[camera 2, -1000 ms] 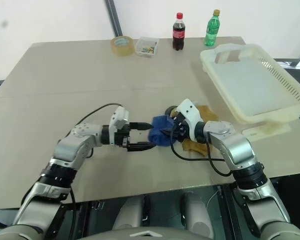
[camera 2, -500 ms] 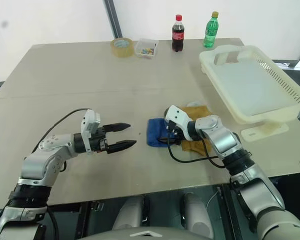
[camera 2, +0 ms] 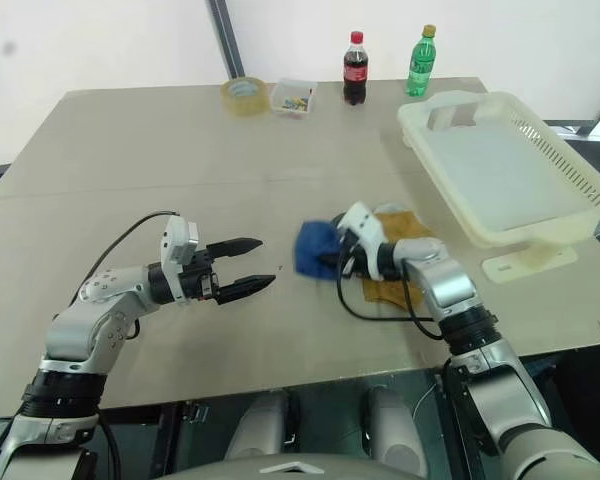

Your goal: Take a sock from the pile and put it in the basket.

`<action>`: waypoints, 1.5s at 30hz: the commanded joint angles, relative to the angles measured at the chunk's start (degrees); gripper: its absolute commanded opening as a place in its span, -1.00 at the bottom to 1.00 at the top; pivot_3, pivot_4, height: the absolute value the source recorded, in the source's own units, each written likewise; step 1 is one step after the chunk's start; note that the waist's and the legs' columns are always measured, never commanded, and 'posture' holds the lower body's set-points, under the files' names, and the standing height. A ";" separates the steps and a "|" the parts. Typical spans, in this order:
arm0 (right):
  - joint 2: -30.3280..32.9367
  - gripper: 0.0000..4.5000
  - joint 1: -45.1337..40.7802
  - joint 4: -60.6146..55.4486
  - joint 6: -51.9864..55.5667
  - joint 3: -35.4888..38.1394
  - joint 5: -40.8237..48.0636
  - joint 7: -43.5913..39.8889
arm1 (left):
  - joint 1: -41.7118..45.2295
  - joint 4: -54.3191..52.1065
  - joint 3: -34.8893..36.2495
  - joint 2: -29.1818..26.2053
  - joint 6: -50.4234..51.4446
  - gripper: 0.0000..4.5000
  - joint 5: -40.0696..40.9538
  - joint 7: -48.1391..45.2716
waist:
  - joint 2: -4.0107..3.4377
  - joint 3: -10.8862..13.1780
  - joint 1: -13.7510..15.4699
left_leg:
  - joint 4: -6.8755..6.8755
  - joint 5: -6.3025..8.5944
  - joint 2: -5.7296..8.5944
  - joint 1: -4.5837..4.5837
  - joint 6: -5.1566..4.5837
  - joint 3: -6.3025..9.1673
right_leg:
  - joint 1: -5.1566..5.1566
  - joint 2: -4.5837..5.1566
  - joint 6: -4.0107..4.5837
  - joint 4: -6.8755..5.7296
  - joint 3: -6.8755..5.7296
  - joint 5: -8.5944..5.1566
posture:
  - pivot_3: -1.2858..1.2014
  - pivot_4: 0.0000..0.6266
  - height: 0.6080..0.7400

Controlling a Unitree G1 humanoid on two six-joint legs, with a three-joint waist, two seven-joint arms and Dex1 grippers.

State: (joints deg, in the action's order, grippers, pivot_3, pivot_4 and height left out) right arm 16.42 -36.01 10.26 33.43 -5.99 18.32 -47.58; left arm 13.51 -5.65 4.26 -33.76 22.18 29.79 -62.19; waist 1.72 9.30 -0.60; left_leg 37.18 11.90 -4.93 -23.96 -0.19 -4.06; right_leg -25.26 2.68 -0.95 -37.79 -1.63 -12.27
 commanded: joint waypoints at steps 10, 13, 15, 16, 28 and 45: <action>10.90 -0.95 -34.96 45.84 -14.01 26.88 0.42 30.39 | 14.80 4.83 -3.20 14.00 -7.26 1.00 -2.38 8.82 | -0.03 0.09 -0.15 | -0.04 0.03 0.12 -0.61 -0.07 0.00 | -0.41 0.00 -0.03 0.23 0.04 0.29 | 0.03 -0.52 1.00; 11.53 -0.95 -38.46 56.62 -18.90 26.17 -1.74 30.37 | 16.81 6.25 -3.98 15.36 -7.61 1.00 -3.35 9.91 | -0.04 0.15 -0.50 | -0.07 0.04 0.14 -0.74 -0.09 -0.03 | -0.51 0.00 -0.06 0.36 0.11 0.32 | 0.03 -0.52 1.00; 11.43 -0.95 -39.54 61.19 -20.93 26.94 -2.23 32.40 | 17.57 6.51 -4.44 15.80 -7.73 1.00 -3.87 10.50 | -0.08 0.17 -0.77 | -0.12 0.05 0.14 -0.73 -0.12 -0.06 | -0.53 -0.01 -0.07 0.40 0.15 0.32 | 0.03 -0.52 1.00; 11.38 -0.95 -39.71 62.65 -21.83 27.05 -2.70 32.93 | 17.70 6.47 -4.58 15.93 -7.75 1.00 -4.01 10.75 | -0.12 0.20 -0.84 | -0.16 0.05 0.14 -0.73 -0.12 -0.04 | -0.53 -0.01 -0.07 0.41 0.14 0.32 | 0.03 -0.52 1.00; 13.69 0.80 -37.85 64.54 -23.05 26.56 -5.92 31.42 | 16.64 0.49 -4.22 16.49 -4.60 1.00 -2.17 13.83 | -0.26 0.33 -0.44 | -0.10 0.05 0.14 -0.73 -0.12 -0.04 | -0.52 0.00 -0.16 0.35 0.13 0.37 | 0.03 -0.52 1.00; 16.03 0.91 10.45 -25.36 -4.43 15.60 1.13 17.56 | 11.26 -1.87 2.46 10.16 -5.72 1.00 -5.83 22.35 | -0.41 0.40 -0.24 | 0.01 0.05 0.12 -0.65 -0.11 0.00 | -0.52 0.00 -0.30 0.14 0.11 0.29 | 0.03 -0.52 1.00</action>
State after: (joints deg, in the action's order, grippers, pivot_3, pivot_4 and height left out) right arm 30.61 -28.05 -6.36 27.37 10.55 18.84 -28.48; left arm 25.87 -5.40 3.40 -21.67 18.05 25.17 -40.95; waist 1.31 9.70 -0.83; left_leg 37.19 11.95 -4.81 -24.58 -0.30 -4.02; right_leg -25.75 2.68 -1.33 -37.65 -1.56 -12.04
